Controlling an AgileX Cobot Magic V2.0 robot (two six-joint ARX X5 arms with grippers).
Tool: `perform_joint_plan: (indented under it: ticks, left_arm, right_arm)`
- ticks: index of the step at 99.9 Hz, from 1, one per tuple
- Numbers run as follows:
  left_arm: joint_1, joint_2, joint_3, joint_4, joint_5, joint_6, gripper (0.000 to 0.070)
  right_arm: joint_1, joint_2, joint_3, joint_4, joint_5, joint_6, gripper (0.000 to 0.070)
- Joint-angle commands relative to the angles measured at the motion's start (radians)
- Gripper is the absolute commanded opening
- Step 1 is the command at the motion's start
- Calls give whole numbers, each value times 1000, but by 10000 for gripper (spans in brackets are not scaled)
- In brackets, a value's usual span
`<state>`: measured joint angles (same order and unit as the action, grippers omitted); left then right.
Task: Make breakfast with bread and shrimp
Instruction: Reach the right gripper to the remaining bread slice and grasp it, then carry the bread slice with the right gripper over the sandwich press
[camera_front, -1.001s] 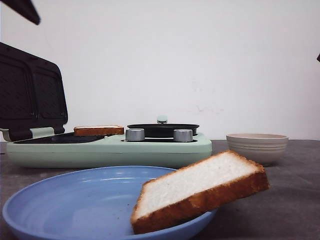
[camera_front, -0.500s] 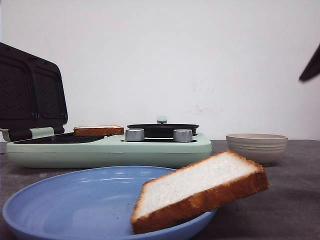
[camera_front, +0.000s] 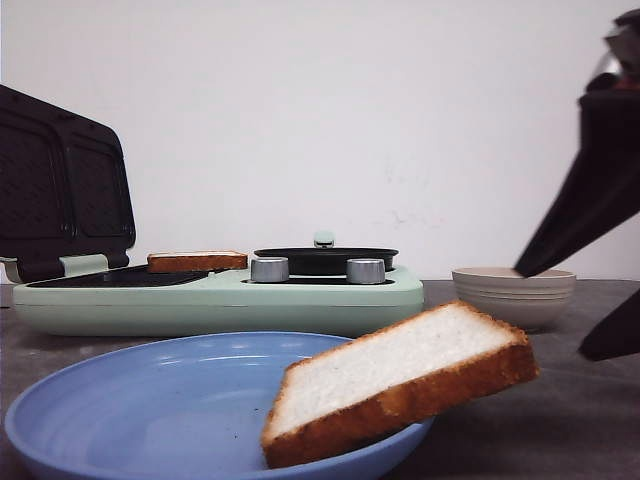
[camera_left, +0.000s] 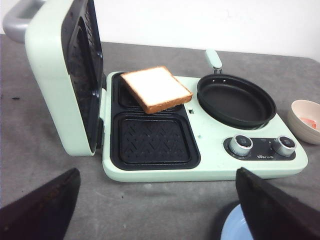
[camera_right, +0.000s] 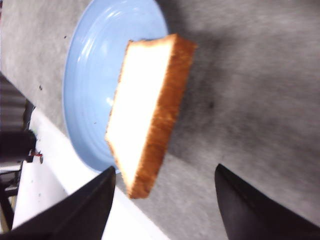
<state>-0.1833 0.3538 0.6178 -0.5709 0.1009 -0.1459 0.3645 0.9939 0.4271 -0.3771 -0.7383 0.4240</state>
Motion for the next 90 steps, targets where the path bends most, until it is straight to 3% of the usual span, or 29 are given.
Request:
perform_joint_plan:
  ticks: [1, 52, 70, 78, 90]
  left_arm:
    - [0, 0, 8, 10, -4, -6, 554]
    - [0, -3, 8, 9, -4, -6, 554]
    - [0, -3, 8, 10, -4, -6, 554]
    - [0, -3, 8, 9, -4, -6, 554]
    - [0, -3, 8, 9, -4, -6, 554]
  right_arm:
    - [29, 34, -3, 36, -4, 41, 391]
    - [133, 200, -2, 176, -13, 81, 382]
    - [140, 208, -2, 207, -21, 83, 157]
    - [140, 209, -2, 209, -22, 86, 1]
    - [140, 208, -2, 210, -30, 86, 0]
